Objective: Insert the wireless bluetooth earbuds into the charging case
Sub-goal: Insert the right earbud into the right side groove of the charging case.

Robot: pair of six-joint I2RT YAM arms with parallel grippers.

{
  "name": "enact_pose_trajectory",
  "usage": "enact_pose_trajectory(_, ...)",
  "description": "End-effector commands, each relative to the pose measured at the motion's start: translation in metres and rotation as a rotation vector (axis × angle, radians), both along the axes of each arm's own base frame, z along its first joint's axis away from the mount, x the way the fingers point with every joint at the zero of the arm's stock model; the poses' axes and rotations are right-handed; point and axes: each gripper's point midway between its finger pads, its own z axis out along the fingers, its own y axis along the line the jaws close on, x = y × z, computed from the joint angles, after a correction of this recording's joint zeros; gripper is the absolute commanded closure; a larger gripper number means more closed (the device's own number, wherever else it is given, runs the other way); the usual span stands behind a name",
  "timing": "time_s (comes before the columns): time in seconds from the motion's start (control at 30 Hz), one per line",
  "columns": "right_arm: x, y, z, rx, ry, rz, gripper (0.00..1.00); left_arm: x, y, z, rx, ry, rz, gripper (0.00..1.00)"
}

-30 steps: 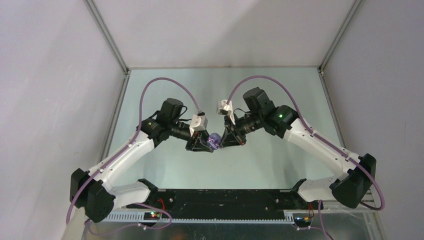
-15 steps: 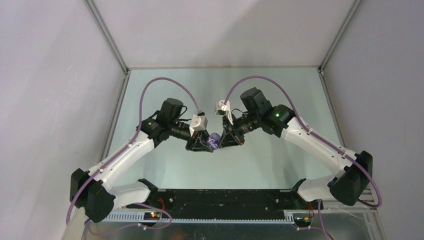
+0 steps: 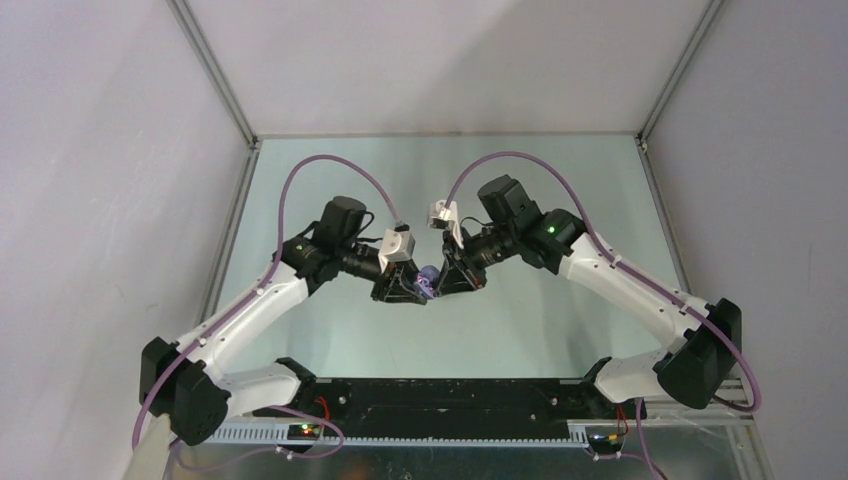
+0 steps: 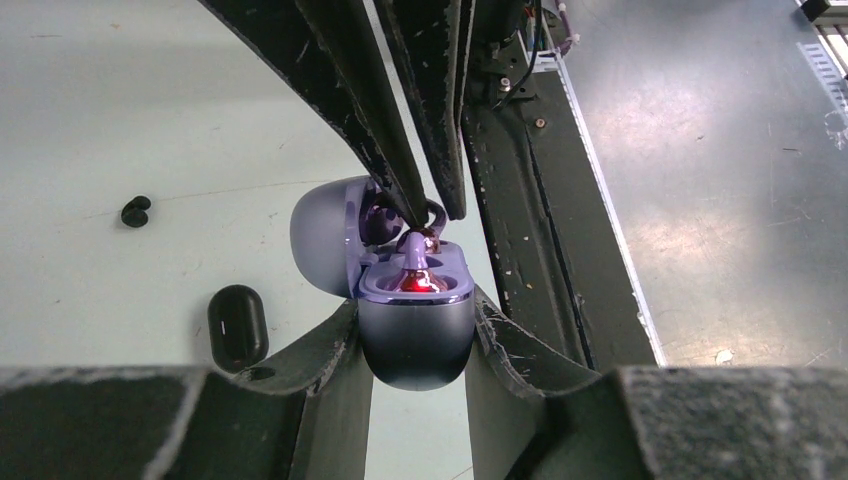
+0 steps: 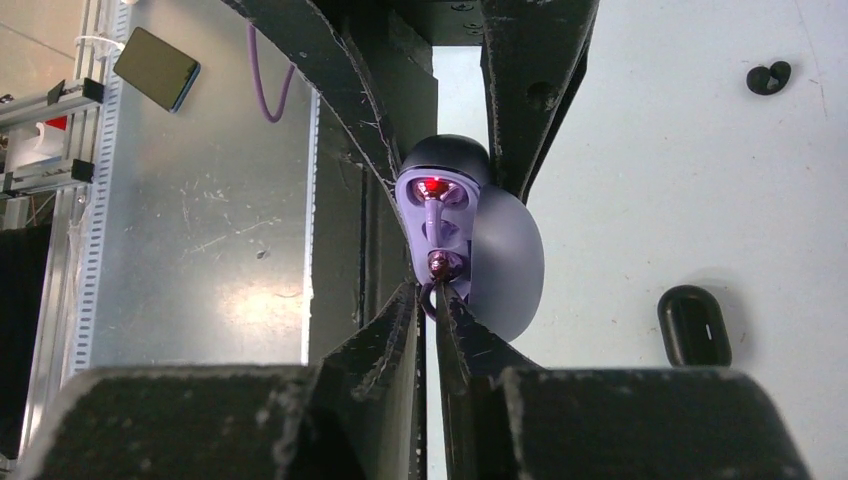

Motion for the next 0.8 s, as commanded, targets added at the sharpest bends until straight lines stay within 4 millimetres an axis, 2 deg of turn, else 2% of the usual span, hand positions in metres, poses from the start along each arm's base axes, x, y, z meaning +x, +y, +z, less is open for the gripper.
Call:
enact_pose_trajectory(0.0,0.01,0.007,0.023,0.054,-0.078,-0.022,0.81,-0.006,-0.004,0.024,-0.068,-0.054,-0.045,0.93)
enact_pose_trajectory(0.37,0.008,0.006,0.029,0.065,-0.087,-0.014,0.78,-0.005,-0.004,0.024,-0.066,-0.051,-0.043,0.93)
enact_pose_trajectory(0.57,0.004,0.006,0.036,0.071,-0.094,-0.004,0.74,-0.005,-0.004,0.023,-0.066,-0.055,-0.042,0.93)
enact_pose_trajectory(0.77,0.003,0.006,0.032,0.053,-0.117,-0.002,0.7,-0.005,-0.005,0.023,-0.067,-0.052,-0.043,0.93)
